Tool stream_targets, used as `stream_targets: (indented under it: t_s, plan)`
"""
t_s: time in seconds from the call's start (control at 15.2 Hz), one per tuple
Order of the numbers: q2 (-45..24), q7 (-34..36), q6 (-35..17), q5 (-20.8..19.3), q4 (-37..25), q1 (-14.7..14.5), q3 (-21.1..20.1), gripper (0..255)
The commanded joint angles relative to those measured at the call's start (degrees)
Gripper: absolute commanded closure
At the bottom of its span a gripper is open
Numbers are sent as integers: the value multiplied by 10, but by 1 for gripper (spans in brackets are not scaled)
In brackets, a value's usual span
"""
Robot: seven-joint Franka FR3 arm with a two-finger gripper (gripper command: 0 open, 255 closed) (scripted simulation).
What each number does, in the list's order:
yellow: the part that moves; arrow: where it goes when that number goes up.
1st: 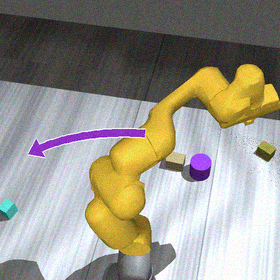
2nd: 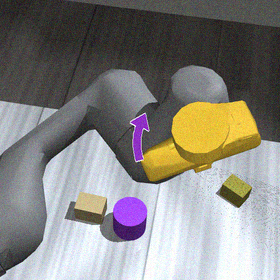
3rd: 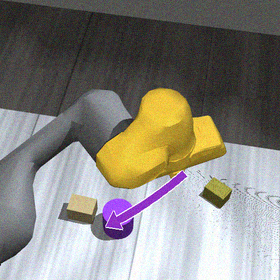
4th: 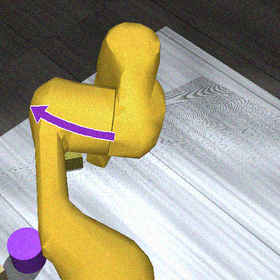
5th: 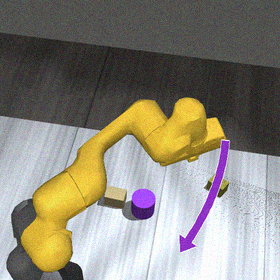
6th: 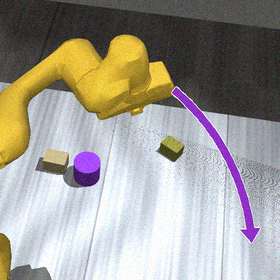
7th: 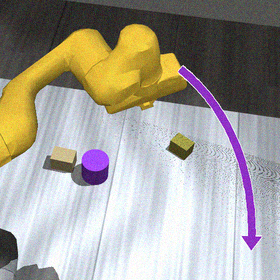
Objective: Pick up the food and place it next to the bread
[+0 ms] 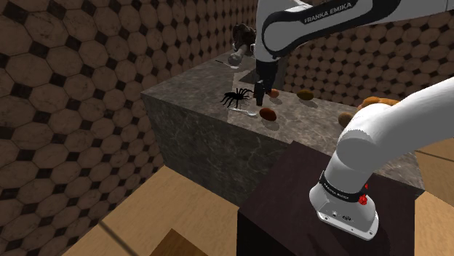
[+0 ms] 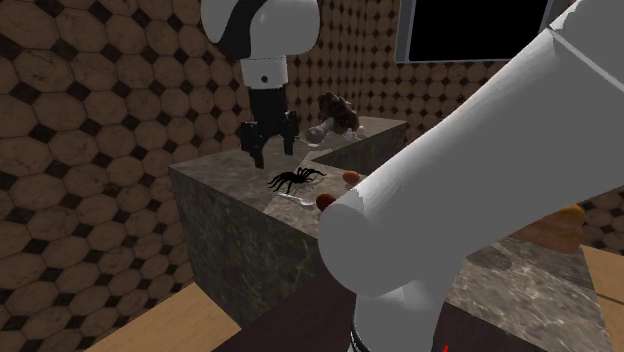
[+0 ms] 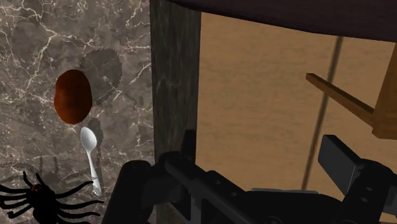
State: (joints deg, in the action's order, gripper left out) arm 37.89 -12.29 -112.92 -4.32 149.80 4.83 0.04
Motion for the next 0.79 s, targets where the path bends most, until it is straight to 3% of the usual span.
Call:
stream_targets:
  t_s: [0.0, 0.73]
  plan:
    - [-24, -12, -36, -20, 9, 14, 12, 0]
    - [-221, -31, -241, -122, 3, 86, 59, 0]
